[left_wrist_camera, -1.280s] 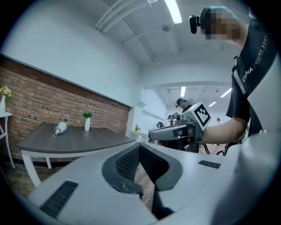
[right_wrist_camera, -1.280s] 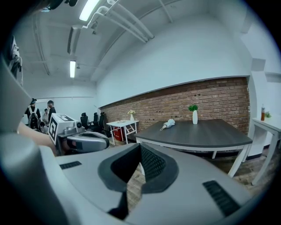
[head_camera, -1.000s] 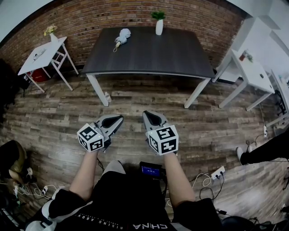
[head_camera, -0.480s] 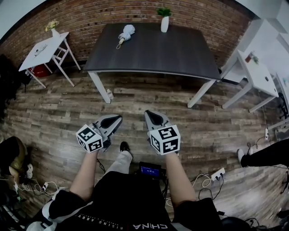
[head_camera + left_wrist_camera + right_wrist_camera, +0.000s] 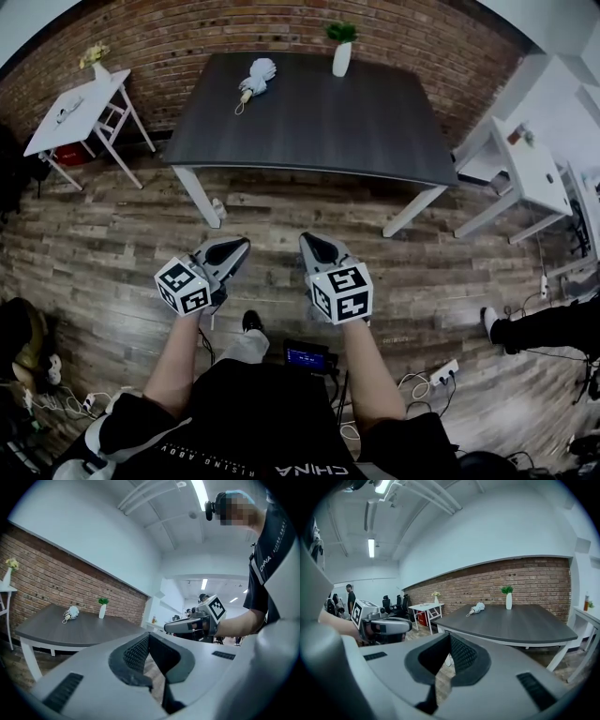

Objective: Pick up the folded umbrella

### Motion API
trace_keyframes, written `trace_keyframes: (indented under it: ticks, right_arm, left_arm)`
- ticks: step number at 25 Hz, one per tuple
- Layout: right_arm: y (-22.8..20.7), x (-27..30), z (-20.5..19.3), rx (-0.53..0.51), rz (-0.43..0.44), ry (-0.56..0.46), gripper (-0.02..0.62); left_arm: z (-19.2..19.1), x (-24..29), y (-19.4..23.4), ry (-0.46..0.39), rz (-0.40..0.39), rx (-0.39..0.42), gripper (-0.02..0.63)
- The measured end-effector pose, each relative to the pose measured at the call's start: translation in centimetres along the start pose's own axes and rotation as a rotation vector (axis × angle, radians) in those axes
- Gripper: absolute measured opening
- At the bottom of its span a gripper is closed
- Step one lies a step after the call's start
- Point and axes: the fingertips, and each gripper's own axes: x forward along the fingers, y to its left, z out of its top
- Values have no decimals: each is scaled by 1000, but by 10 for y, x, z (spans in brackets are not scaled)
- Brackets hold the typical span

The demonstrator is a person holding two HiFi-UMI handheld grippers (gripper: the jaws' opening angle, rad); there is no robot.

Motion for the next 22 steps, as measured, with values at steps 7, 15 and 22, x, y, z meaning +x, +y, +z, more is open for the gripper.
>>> trace_keyframes:
  ticks: [7,15,22]
  right_arm:
    - [-16,61,31,8,-31,9,8]
    - [-19,116,56,28,-59,2,8]
    - [-24,142,54,43,-62,34,8]
  left_arm:
    - [20,13,67,8,-29,3,3]
    - [39,5,133,-18,-44,-28,2]
    - [35,8,162,-23,-37,-66,2]
